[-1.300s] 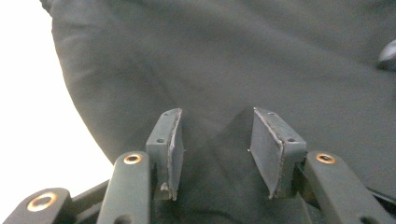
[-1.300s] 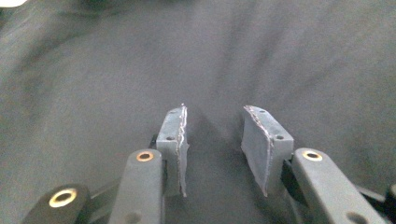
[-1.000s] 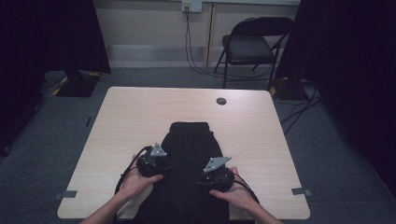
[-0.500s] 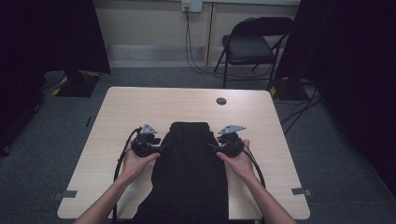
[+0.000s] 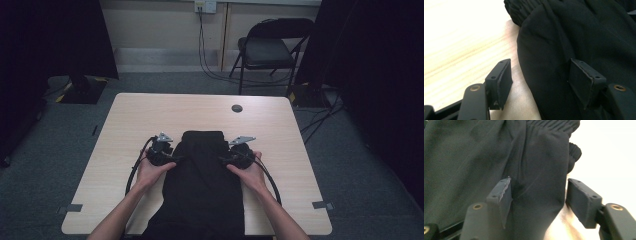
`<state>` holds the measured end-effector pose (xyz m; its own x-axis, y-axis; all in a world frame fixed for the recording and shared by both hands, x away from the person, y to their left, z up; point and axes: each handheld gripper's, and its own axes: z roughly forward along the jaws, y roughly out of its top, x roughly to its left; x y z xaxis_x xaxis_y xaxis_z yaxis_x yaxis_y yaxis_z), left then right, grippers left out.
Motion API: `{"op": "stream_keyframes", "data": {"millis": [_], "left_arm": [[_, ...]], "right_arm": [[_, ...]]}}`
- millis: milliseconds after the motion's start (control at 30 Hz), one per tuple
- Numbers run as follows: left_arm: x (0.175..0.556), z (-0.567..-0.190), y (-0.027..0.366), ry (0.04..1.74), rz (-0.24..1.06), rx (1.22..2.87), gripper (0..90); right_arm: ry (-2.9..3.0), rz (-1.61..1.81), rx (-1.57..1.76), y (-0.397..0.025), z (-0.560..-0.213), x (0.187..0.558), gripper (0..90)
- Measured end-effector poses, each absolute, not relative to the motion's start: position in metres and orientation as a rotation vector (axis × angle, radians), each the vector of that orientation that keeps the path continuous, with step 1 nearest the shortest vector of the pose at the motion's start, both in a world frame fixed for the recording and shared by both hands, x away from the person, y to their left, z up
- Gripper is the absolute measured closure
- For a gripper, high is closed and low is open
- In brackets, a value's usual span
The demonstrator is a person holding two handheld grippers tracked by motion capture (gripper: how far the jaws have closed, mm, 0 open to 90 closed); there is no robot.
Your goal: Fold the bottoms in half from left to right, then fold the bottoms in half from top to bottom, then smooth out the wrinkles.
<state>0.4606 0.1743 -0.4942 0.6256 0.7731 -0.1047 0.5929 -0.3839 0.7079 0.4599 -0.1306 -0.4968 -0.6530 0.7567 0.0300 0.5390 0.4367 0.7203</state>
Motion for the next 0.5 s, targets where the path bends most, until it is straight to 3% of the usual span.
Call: {"op": "stream_keyframes", "data": {"millis": [200, 333, 500], "left_arm": [[0.453, -0.492, 0.170, 1.013, 0.309, 2.150, 64.3], [0.453, -0.496, 0.174, 1.045, 0.259, 2.082, 82.1], [0.456, -0.492, 0.178, 1.039, 0.242, 2.035, 87.3]], "right_arm": [[2.395, 1.102, 1.104, -0.121, -0.498, 0.456, 69.4], [2.408, 1.110, 1.094, -0.118, -0.497, 0.454, 83.9], [2.409, 1.156, 1.133, -0.121, -0.496, 0.457, 86.4]]}}
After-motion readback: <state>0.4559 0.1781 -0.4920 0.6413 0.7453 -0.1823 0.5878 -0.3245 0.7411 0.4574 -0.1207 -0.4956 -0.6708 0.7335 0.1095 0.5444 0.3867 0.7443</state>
